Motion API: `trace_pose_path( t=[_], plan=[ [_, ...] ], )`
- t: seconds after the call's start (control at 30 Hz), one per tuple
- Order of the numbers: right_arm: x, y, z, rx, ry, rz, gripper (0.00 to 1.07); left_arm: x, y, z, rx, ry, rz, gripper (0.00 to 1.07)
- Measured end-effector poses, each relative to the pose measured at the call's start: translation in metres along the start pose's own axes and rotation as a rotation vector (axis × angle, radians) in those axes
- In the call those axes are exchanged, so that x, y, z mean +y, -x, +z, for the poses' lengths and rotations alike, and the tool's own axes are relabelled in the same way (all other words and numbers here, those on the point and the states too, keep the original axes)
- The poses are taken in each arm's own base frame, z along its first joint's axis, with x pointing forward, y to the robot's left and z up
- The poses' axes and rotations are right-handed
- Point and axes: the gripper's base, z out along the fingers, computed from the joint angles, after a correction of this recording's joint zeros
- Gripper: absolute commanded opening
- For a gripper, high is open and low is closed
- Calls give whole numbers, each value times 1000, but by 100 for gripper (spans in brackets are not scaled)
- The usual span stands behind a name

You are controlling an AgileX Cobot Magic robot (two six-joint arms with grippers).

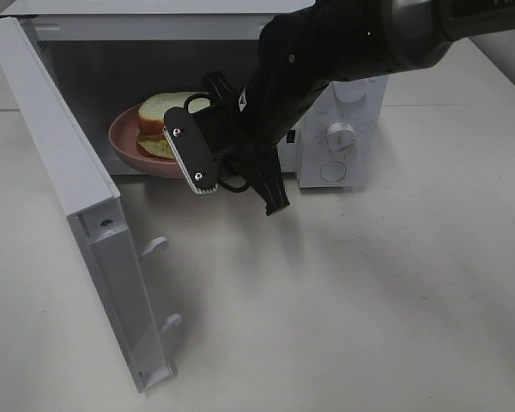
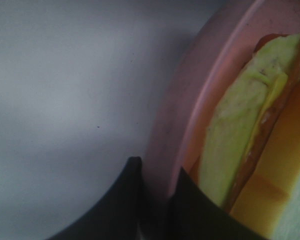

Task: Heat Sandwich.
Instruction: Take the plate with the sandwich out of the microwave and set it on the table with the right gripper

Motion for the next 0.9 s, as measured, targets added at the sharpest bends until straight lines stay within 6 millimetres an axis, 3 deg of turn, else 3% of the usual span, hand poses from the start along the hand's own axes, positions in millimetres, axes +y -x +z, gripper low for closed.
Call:
trace_pose_path(
  t=[0.37, 0.9],
  plan=[
    [12, 11, -23, -17, 3, -26, 0, 0, 0, 0, 0, 0, 0, 98],
    [66, 2, -71, -13, 38, -30, 0, 0, 0, 0, 0, 0, 0, 98]
  ],
)
